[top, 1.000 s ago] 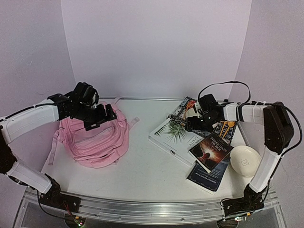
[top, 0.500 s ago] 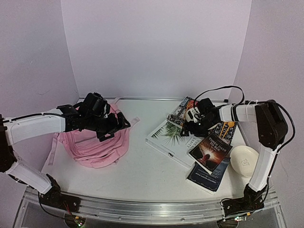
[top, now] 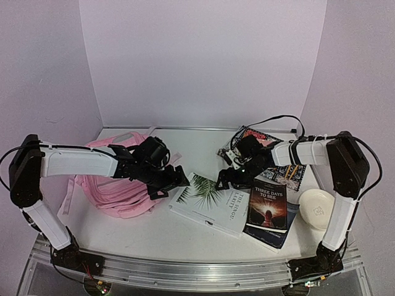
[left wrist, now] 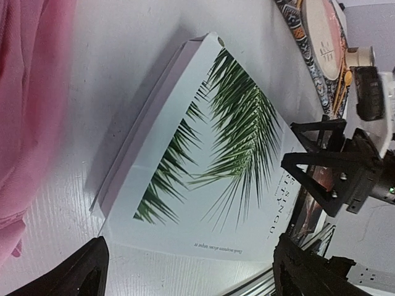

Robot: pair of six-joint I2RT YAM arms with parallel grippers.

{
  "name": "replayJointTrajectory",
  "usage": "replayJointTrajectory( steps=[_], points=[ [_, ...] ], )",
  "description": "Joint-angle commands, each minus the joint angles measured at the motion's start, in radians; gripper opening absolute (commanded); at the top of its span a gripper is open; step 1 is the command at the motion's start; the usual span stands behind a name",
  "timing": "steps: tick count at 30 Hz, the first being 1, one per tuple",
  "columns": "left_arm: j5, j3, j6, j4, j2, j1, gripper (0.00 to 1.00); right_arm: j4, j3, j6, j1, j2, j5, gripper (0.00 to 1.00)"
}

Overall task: Pack the student bag
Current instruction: Move the book to the center of the board, then adjust the book at the center of the board.

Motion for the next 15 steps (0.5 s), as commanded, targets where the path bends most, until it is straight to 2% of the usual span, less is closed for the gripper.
replayJointTrajectory(
  steps=[1,15],
  points=[
    [0.033,0.03,-0.069,0.023,0.046,-0.02,0.92,-0.055,0.047,0.015,0.006,-0.033,0.028,0.92],
    [0.088,0.033,-0.086,0.029,0.144,-0.043,0.71,-0.081,-0.004,-0.011,0.004,-0.021,0.013,0.93]
  ],
)
